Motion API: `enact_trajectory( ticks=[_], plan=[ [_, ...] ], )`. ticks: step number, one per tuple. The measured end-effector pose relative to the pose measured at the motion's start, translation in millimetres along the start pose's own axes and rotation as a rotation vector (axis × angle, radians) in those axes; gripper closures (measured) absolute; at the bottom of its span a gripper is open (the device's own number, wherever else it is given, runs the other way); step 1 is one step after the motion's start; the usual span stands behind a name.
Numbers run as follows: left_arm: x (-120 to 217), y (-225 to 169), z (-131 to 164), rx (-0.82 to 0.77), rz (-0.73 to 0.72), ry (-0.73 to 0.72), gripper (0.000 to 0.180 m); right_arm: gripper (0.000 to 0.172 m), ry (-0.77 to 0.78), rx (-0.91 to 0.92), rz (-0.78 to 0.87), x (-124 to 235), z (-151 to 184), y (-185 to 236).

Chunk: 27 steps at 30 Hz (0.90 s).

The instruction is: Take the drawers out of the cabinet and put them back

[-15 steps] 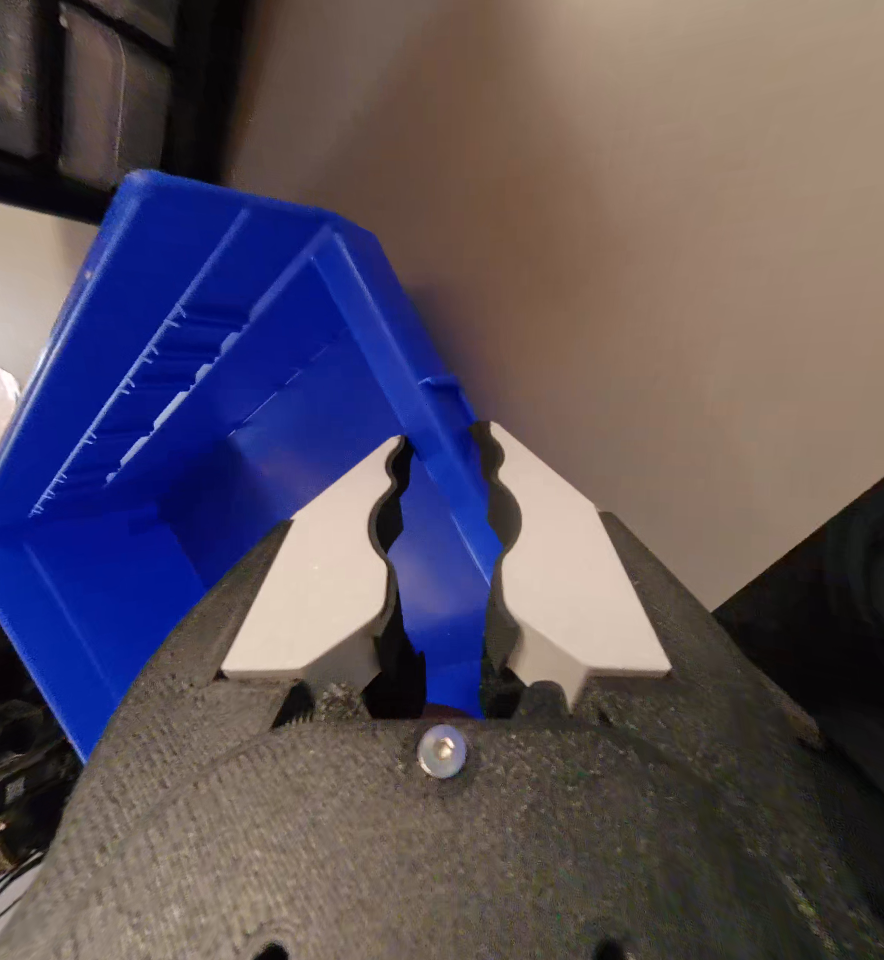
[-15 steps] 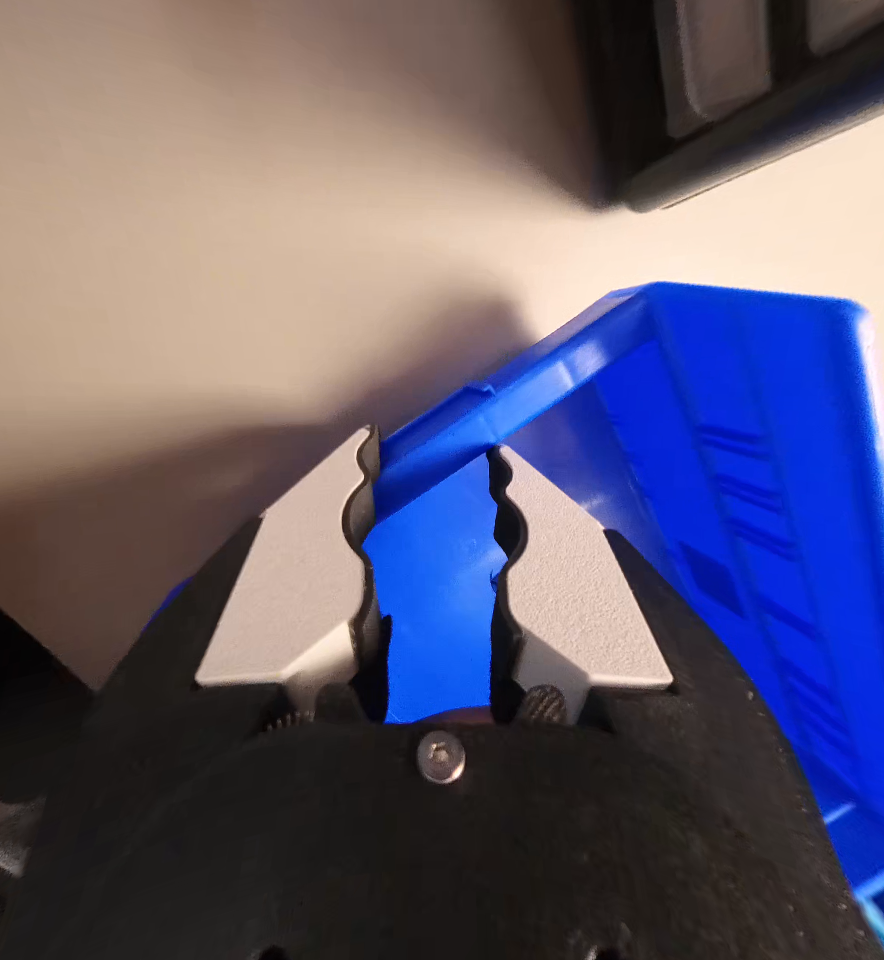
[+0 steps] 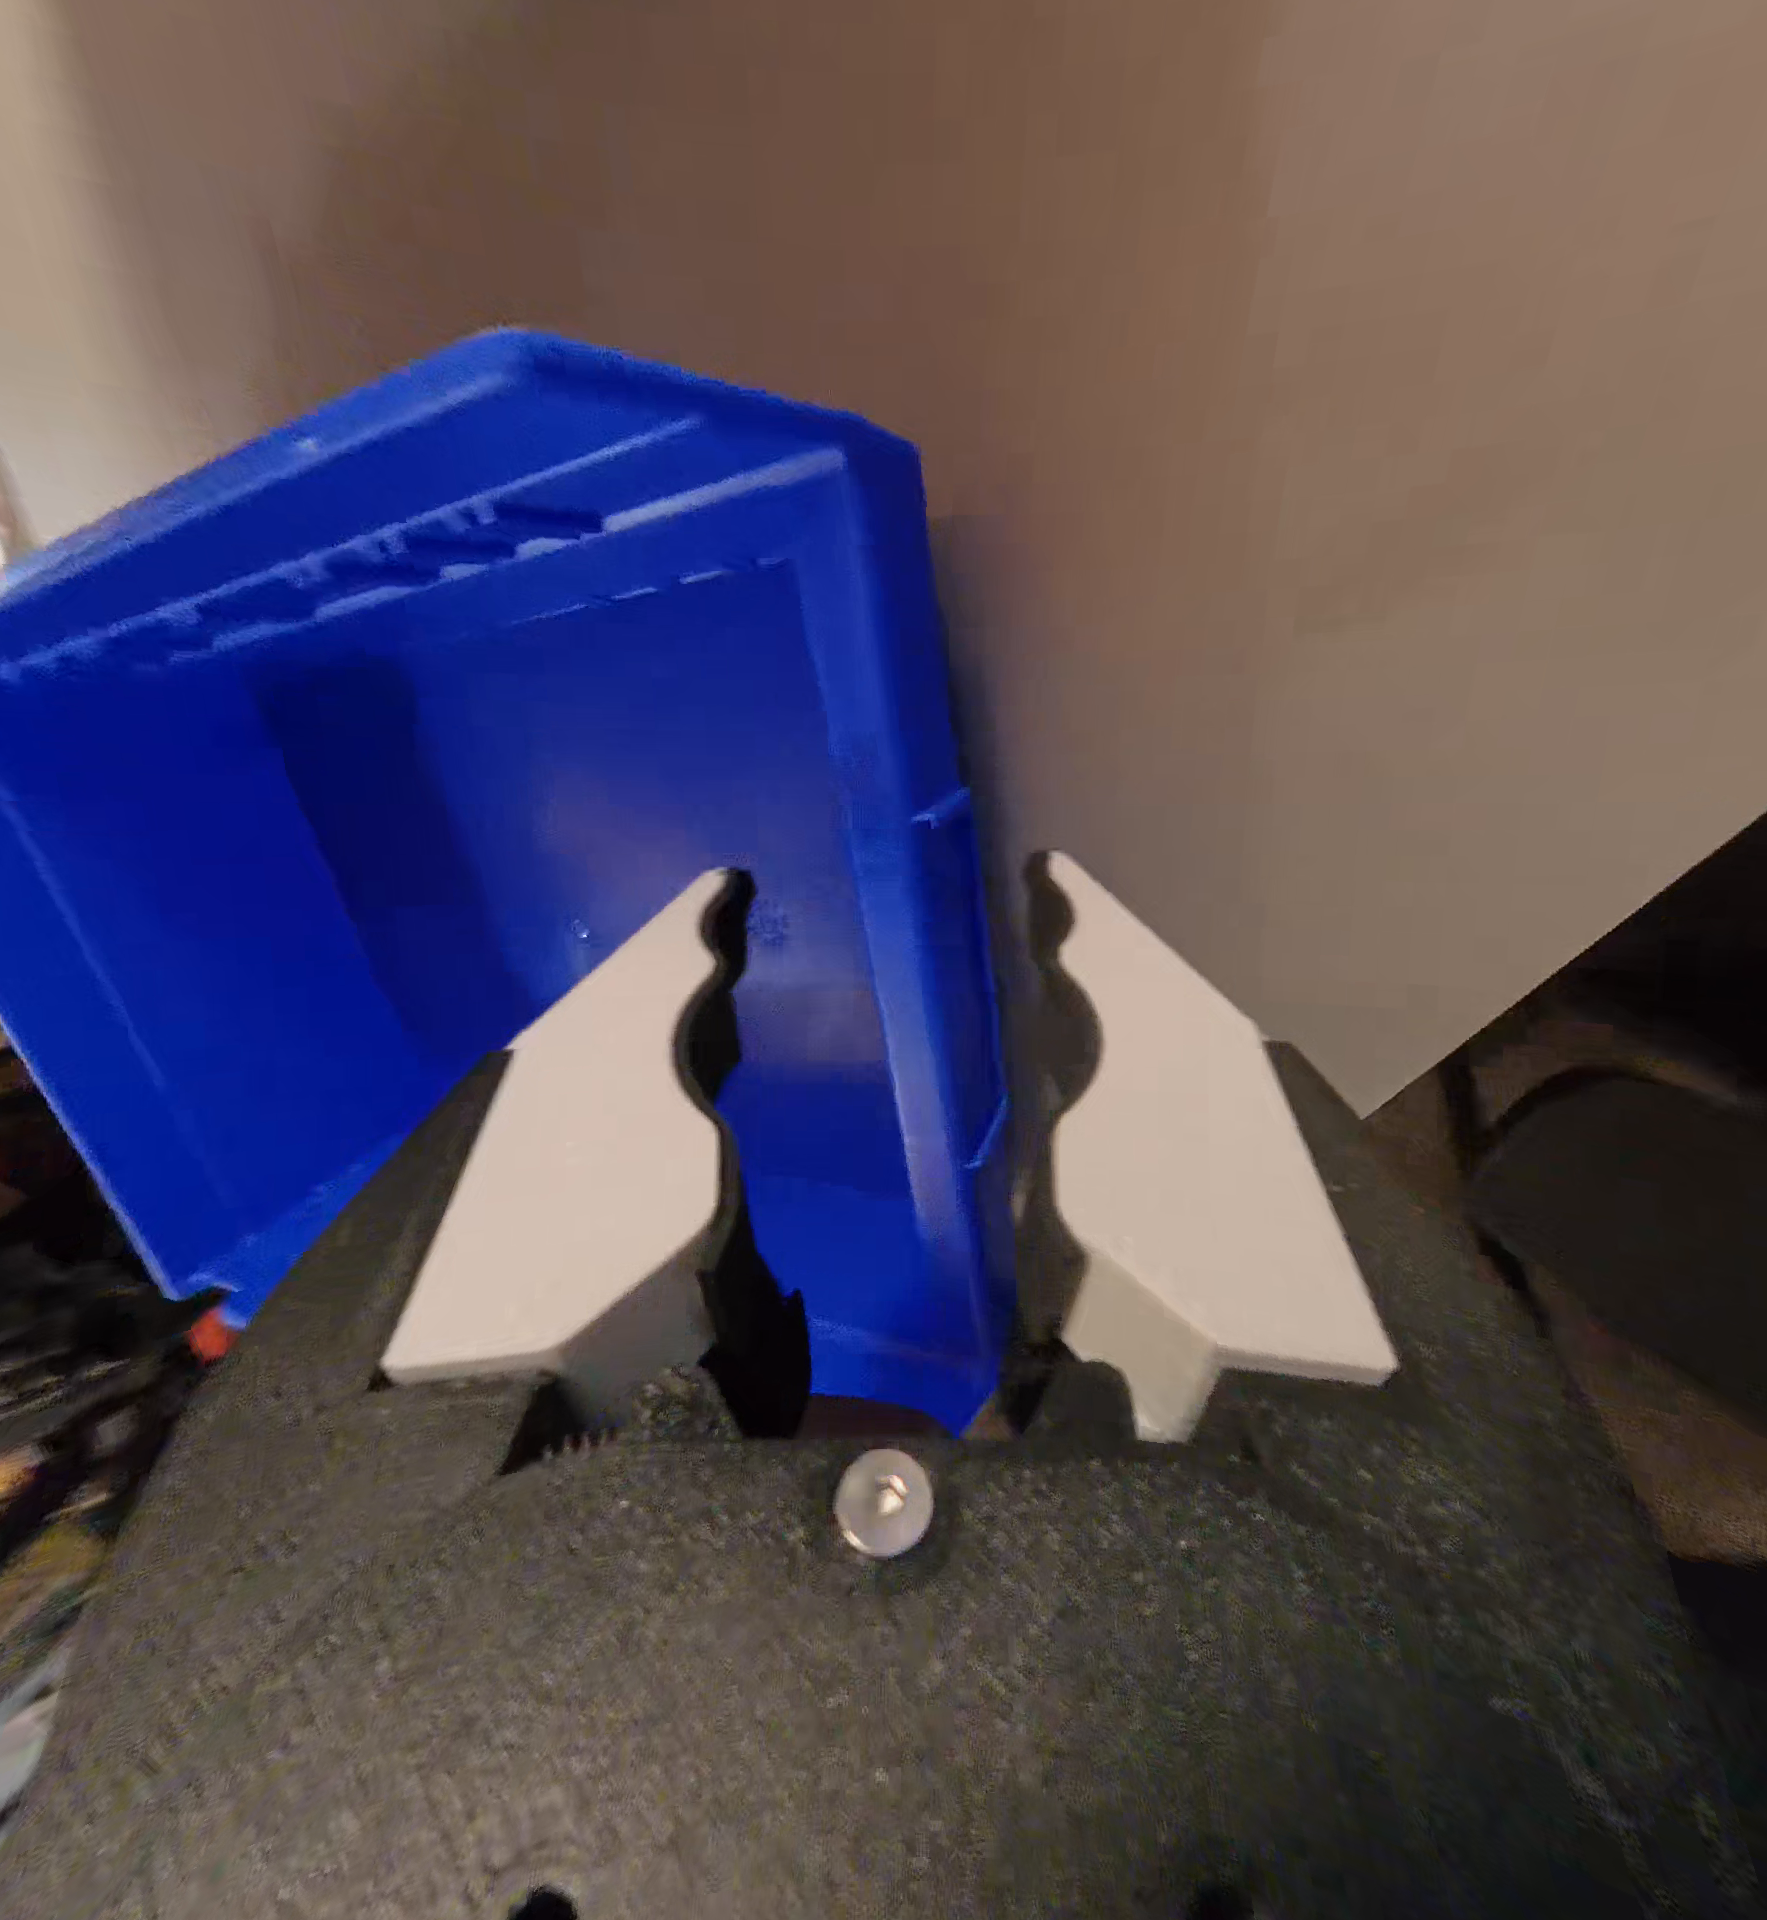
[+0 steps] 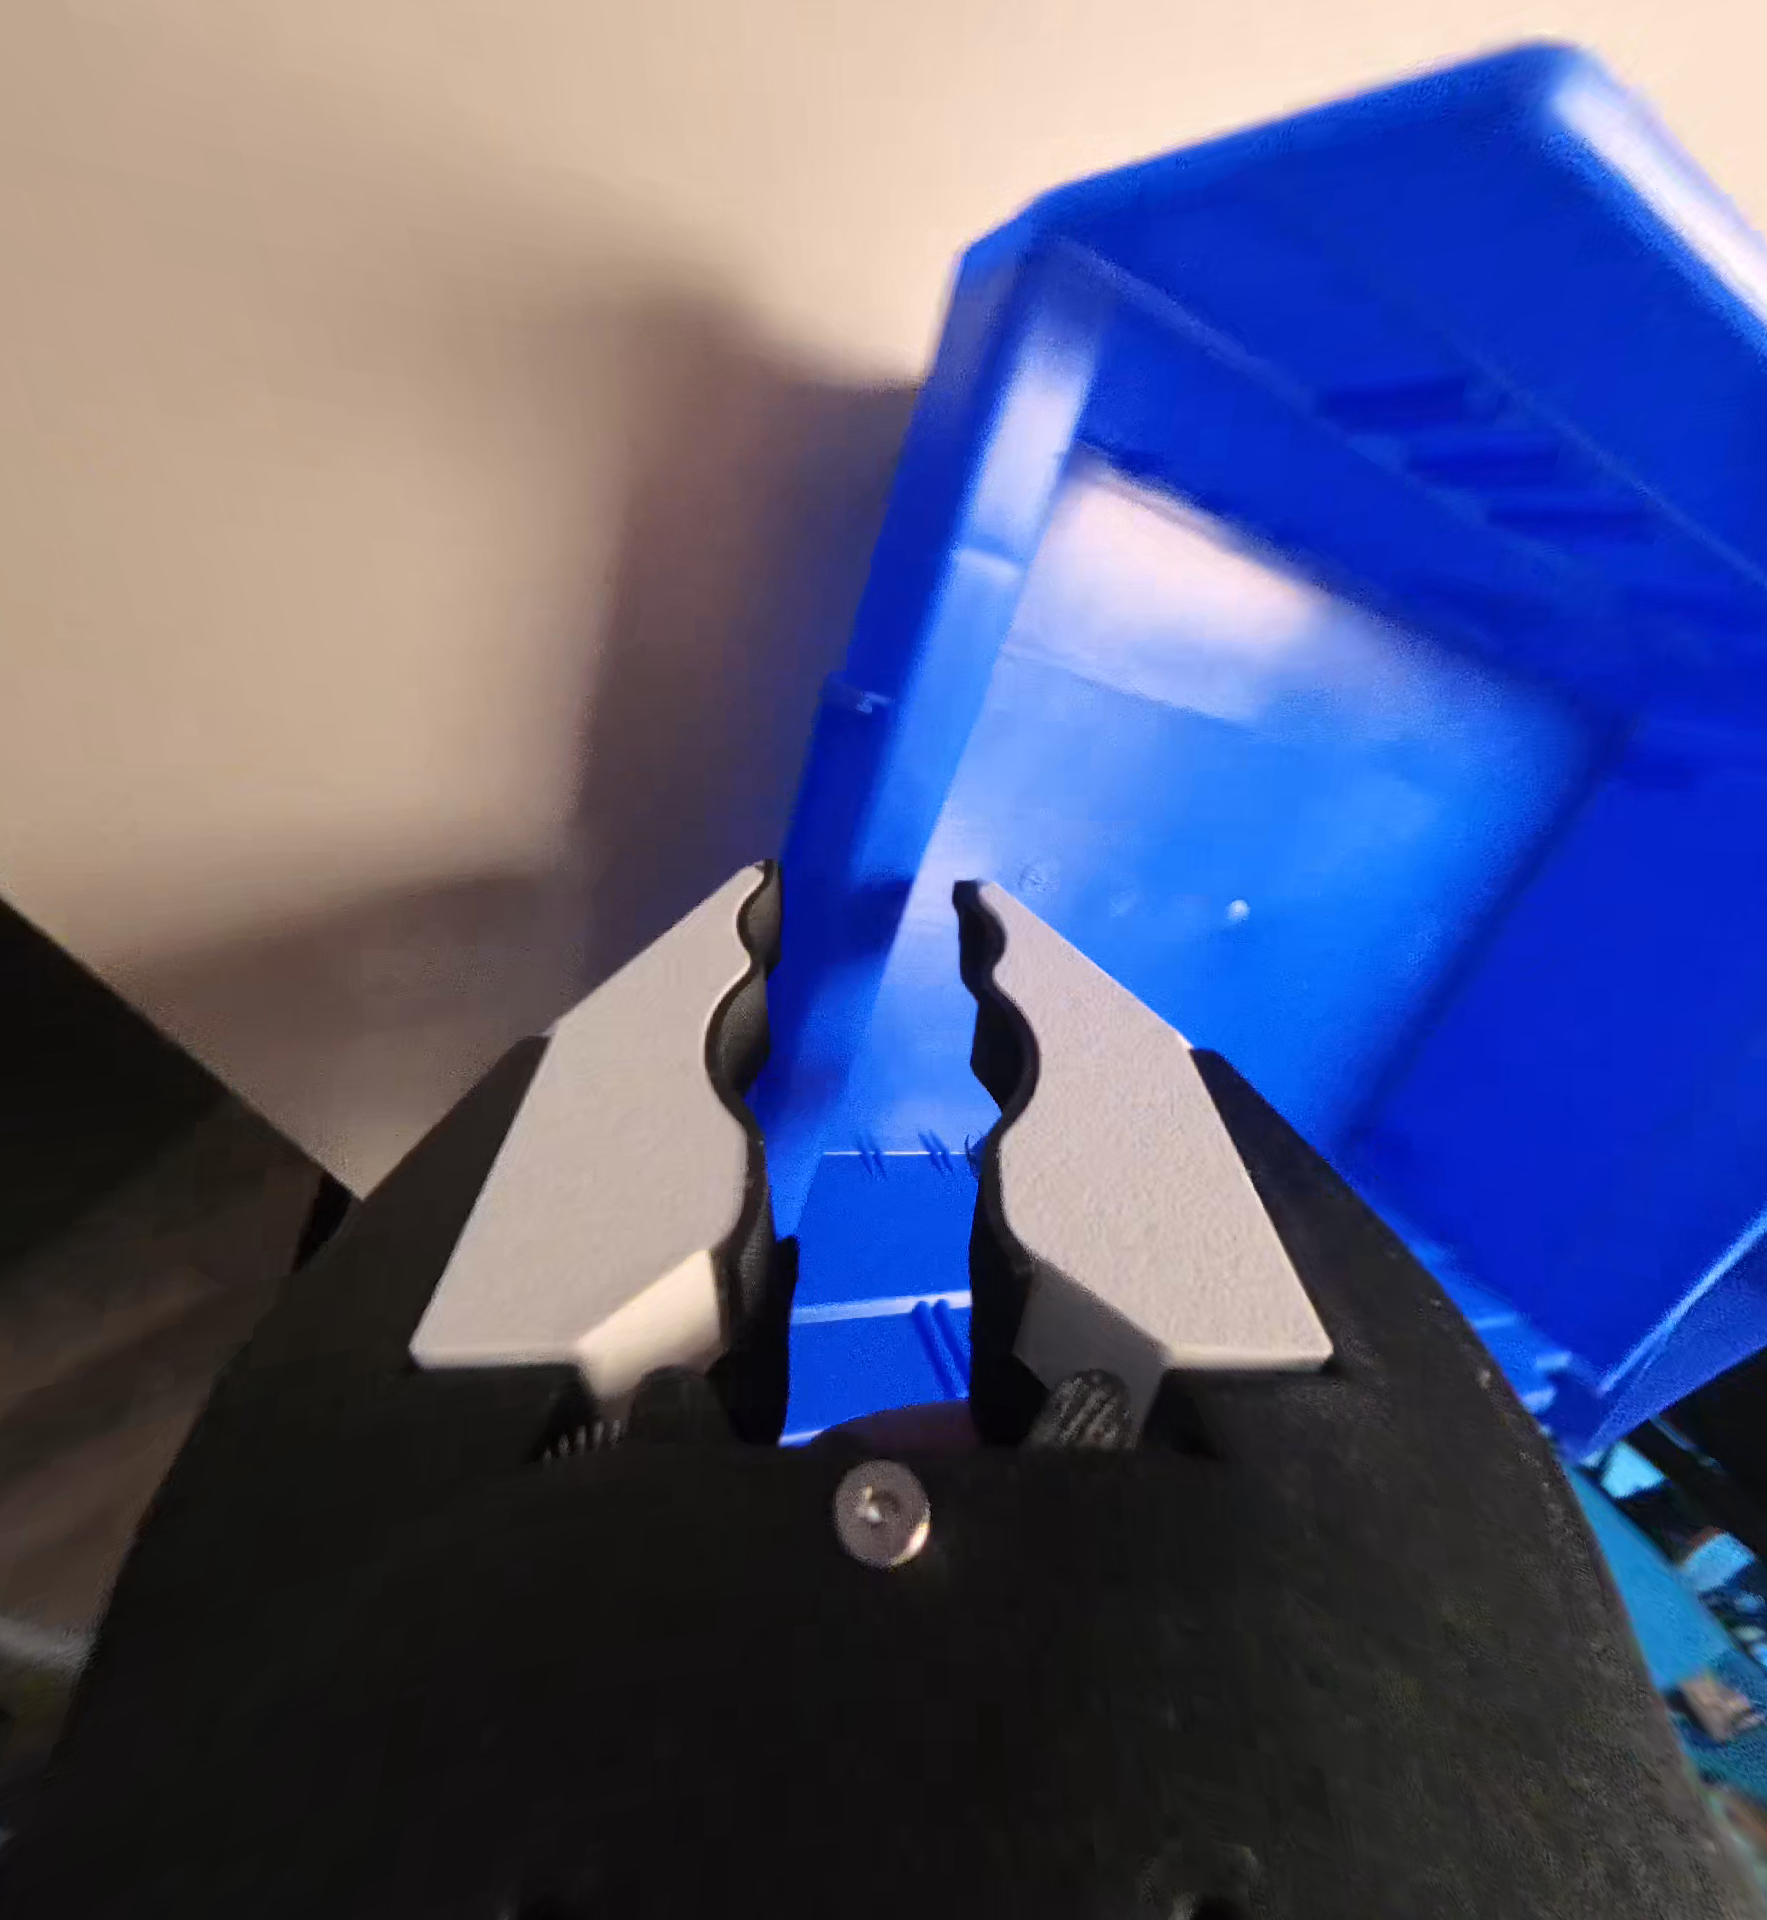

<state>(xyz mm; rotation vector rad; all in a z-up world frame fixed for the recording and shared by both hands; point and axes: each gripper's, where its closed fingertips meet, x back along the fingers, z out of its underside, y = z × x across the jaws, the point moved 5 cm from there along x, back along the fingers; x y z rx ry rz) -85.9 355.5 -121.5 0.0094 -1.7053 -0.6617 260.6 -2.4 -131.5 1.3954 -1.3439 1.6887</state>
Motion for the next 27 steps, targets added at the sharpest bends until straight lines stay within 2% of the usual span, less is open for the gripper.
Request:
enact_trajectory(
  ticks=[3, 7, 8, 10, 14, 17, 19, 21, 27],
  plan=[
    [21, 9, -12, 0.241, -0.051, -0.259, 0.111, 0.110, -0.183, -0.215, 0.119, 17, 2, -8],
    [33, 27, -39, 0.736, -0.120, -0.678, 0.110, 0.087, -0.632, -0.687, 0.202, 32, -20, -23],
    [27, 30, -43, 0.828, -0.138, -0.733, 0.110, 0.084, -0.712, -0.788, 0.233, 31, -25, -28],
    [8, 30, -51, 0.923, -0.180, -0.743, 0.107, 0.081, -0.781, -0.939, 0.268, 22, -35, -36],
    [-23, 30, -66, 0.919, -0.301, -0.666, 0.113, 0.084, -0.785, -1.042, 0.364, 9, -57, -50],
    [-31, 32, -62, 0.919, -0.386, -0.660, 0.136, 0.105, -0.799, -1.056, 0.411, 6, -66, -59],
    [-29, 31, -56, 0.900, -0.403, -0.700, 0.136, 0.119, -0.831, -1.049, 0.409, 7, -66, -57],
    [-27, 26, -56, 0.854, -0.386, -0.740, 0.137, 0.133, -0.848, -1.050, 0.434, 8, -60, -53],
    [-23, 19, -53, 0.727, -0.424, -0.798, 0.144, 0.153, -0.842, -1.095, 0.577, 16, -16, -36]
  ],
)
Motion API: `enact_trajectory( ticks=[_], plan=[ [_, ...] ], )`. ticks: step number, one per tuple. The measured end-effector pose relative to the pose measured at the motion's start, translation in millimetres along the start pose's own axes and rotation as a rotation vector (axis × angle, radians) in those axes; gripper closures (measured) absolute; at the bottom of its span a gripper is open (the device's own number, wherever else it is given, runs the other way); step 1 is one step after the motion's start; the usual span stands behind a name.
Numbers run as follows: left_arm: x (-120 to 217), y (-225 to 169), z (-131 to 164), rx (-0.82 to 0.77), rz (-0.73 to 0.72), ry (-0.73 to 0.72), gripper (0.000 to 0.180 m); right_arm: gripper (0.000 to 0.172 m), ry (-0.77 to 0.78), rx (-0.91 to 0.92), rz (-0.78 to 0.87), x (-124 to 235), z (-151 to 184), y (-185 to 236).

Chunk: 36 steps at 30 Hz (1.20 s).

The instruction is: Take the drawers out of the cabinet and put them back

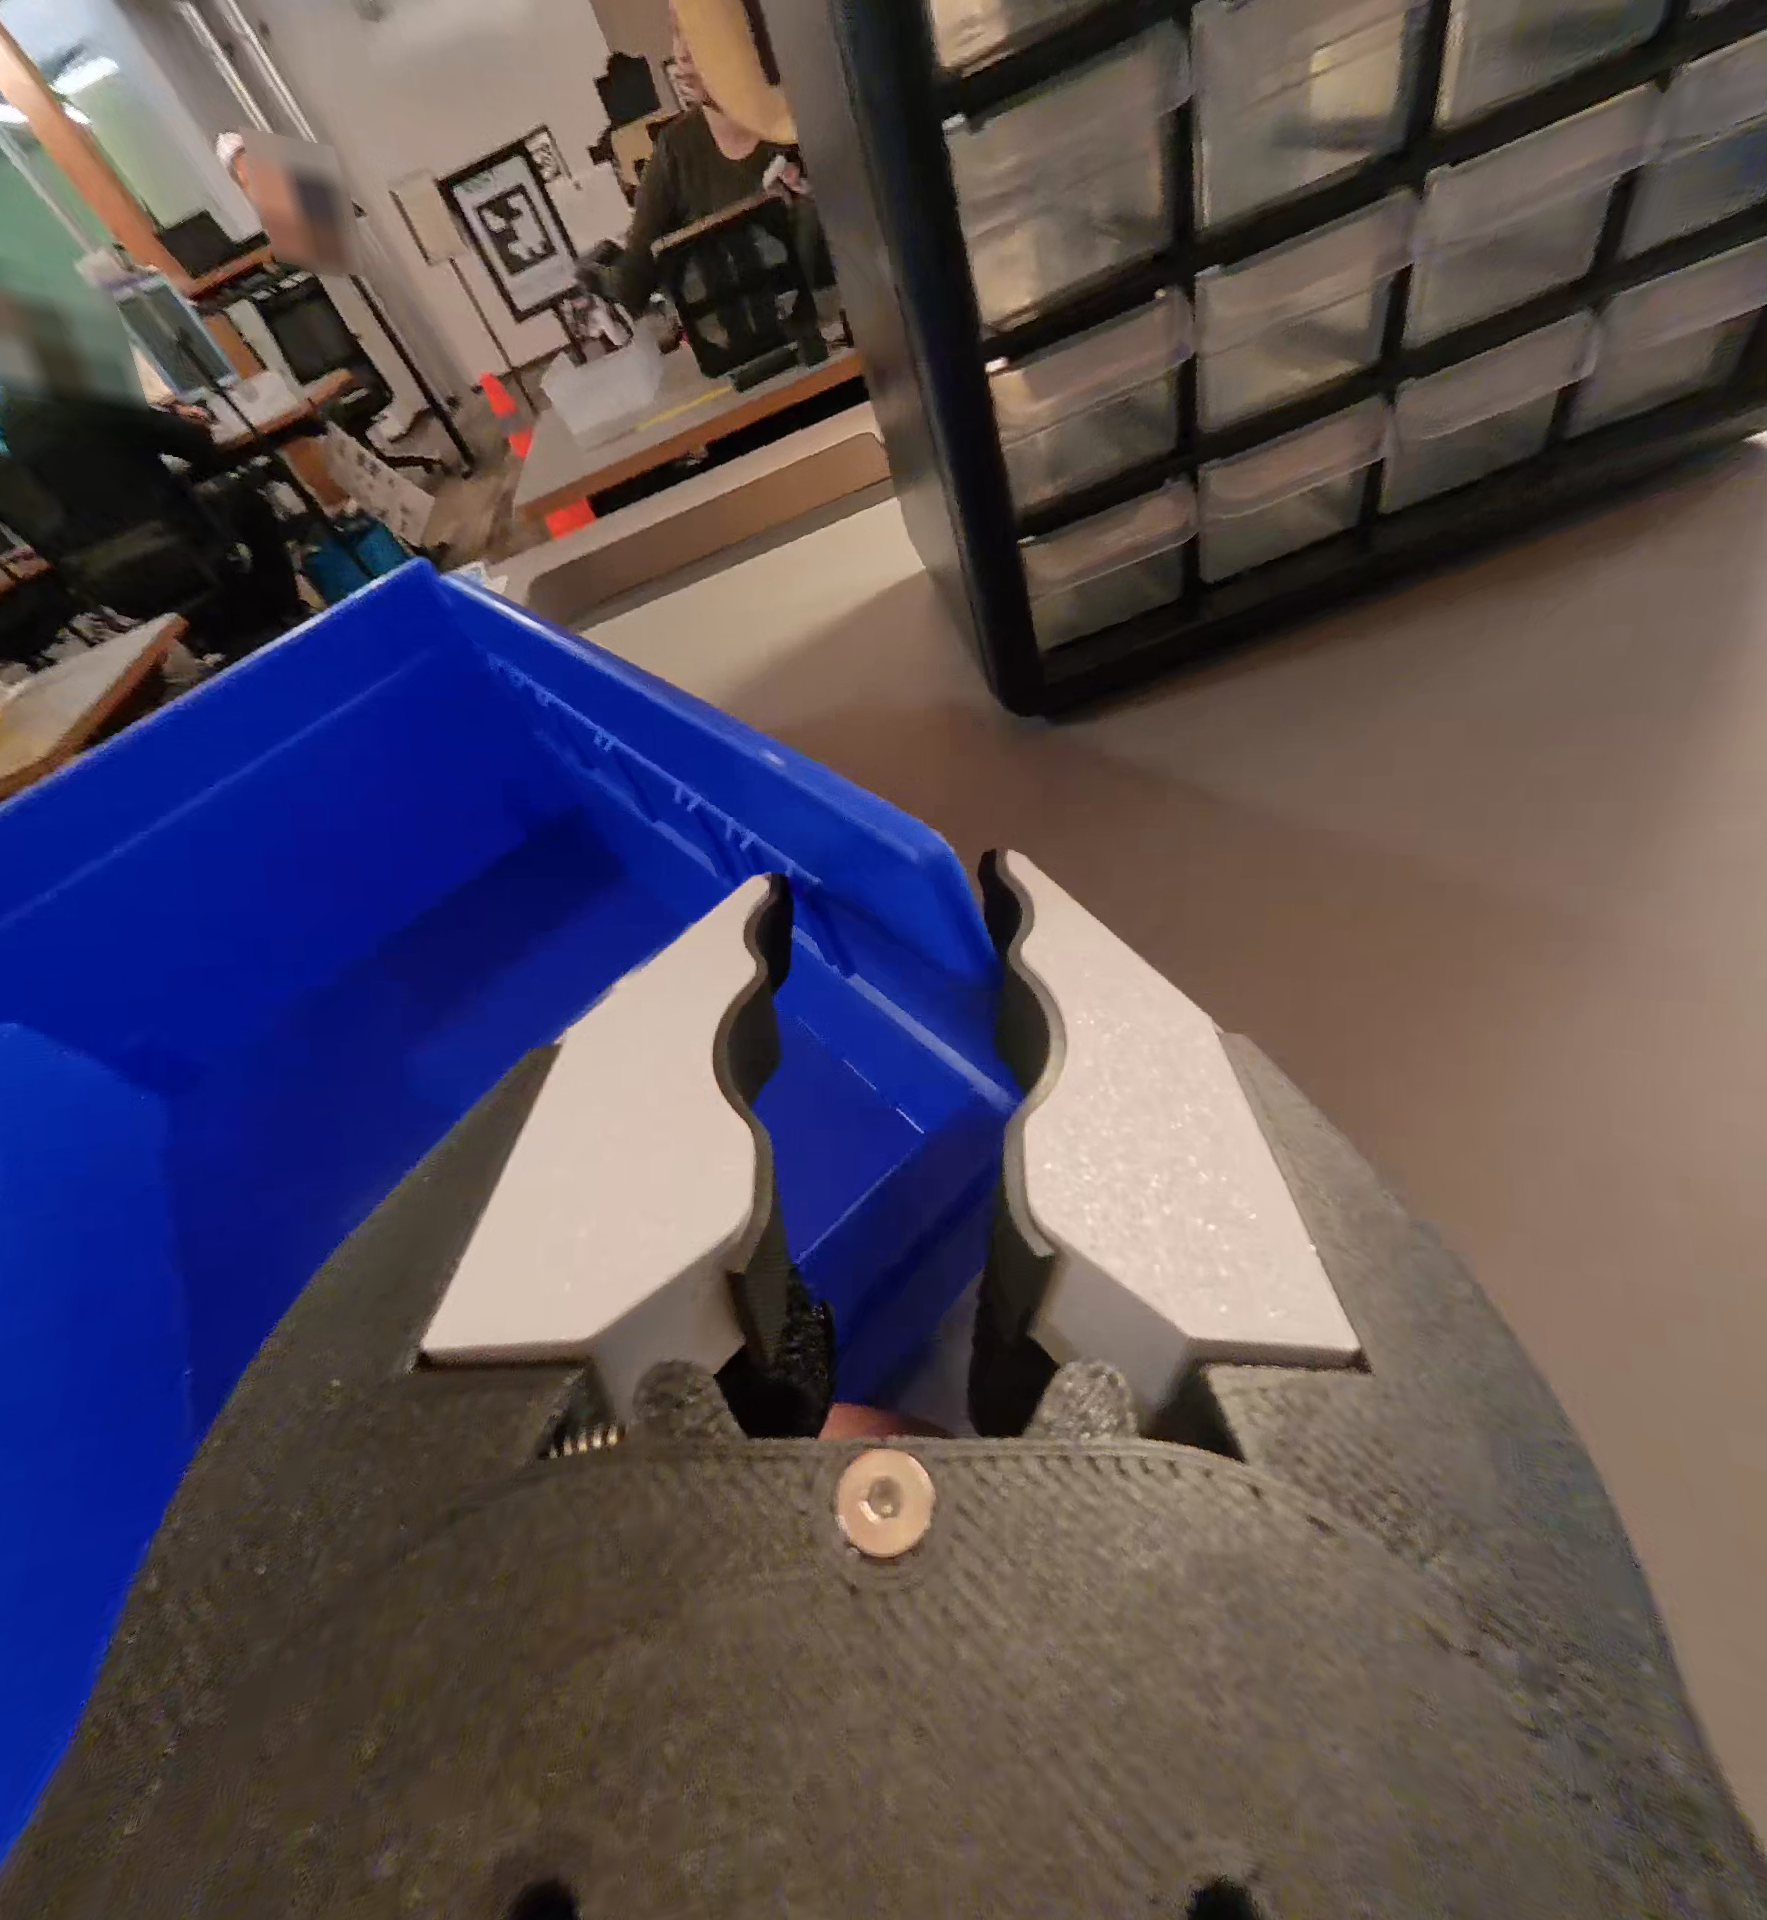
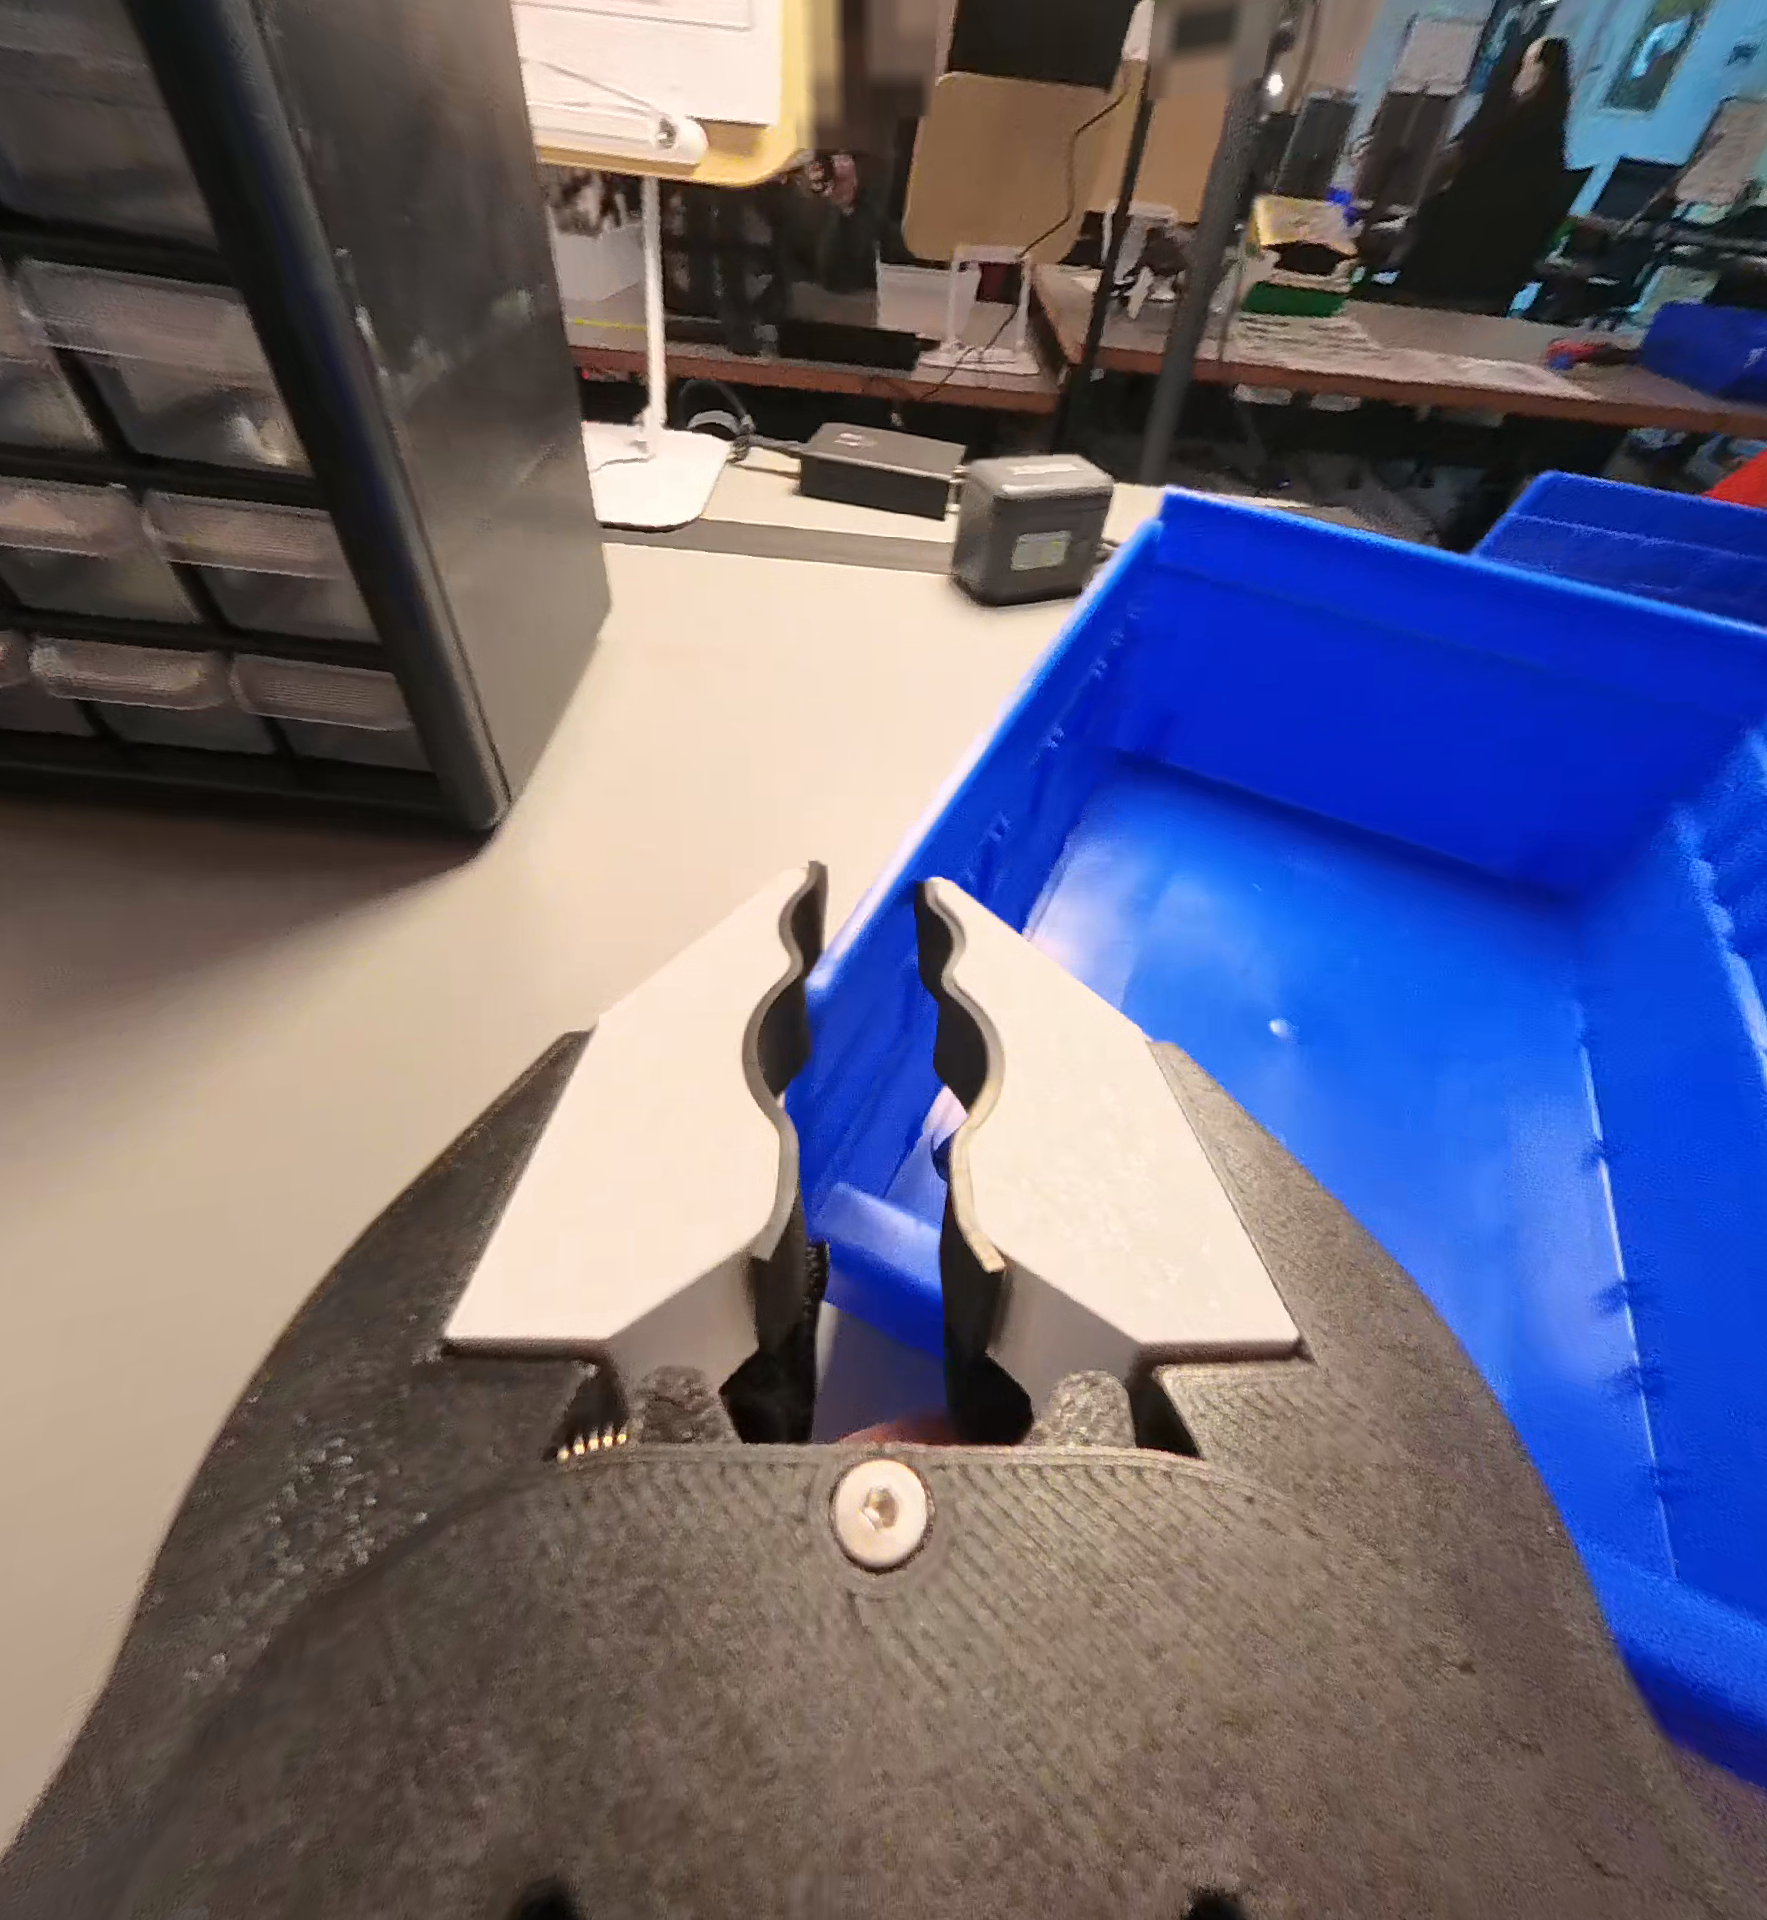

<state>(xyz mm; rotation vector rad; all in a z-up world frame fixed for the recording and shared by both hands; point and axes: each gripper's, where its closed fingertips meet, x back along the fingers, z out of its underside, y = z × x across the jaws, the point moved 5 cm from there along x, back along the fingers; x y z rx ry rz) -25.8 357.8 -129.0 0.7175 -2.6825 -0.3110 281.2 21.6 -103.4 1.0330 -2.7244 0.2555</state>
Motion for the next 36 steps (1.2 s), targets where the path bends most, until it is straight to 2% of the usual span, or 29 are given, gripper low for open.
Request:
enact_trajectory(
  ticks=[8, 13, 20, 26, 36],
  plan=[
    [9, 40, 13, -0.060, -0.240, 0.000, 0.171, 0.162, -0.034, 0.010, 0.088, 20, 11, -31],
    [19, 72, 25, 0.025, -0.350, 0.032, 0.177, 0.164, -0.035, 0.039, 0.093, 27, 14, -44],
    [12, 90, 31, 0.060, -0.326, 0.050, 0.177, 0.162, -0.055, 0.063, 0.000, 22, 14, -57],
    [11, 107, 36, 0.111, -0.323, 0.052, 0.177, 0.164, -0.049, 0.039, -0.005, 13, 13, -74],
    [15, 116, 39, 0.124, -0.293, 0.043, 0.178, 0.163, -0.027, 0.076, -0.088, -5, 9, -86]
  ],
)
